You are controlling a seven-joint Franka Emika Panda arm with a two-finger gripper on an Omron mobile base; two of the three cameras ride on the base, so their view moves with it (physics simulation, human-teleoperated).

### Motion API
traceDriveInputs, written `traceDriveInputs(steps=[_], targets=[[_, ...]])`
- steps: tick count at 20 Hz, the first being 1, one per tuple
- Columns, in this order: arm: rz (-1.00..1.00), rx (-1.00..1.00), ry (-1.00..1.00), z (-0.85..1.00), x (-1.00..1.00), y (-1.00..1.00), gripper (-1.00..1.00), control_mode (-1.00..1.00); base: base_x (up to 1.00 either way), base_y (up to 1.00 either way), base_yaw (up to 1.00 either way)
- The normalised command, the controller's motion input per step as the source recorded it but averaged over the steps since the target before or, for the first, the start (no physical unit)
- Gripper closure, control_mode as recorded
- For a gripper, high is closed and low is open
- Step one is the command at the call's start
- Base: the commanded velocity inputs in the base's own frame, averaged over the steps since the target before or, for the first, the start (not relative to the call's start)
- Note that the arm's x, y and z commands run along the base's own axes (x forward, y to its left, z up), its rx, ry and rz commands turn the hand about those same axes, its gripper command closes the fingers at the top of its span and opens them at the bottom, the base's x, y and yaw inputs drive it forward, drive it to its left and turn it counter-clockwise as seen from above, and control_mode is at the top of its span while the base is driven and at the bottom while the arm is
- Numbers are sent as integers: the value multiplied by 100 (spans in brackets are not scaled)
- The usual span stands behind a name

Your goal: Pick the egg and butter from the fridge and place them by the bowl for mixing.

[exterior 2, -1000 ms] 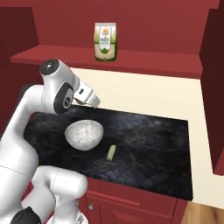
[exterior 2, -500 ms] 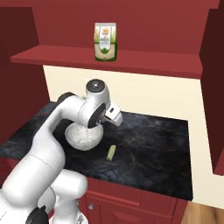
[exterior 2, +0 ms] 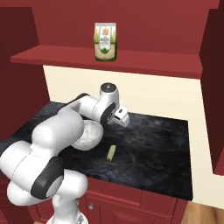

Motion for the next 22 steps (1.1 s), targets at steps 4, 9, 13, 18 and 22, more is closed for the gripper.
traceDriveInputs(steps=[4,9,13,18,22], targets=[[1,0,15,-45,52,-5,100,-100,0,0,0],[1,0,5,-22,15,0,100,-100,0,0,0],[0,0,9,-47,33,0,100,-100,0,0,0],[0,0,6,-52,26,0,100,-100,0,0,0],[0,0,2,-48,21,0,100,-100,0,0,0]])
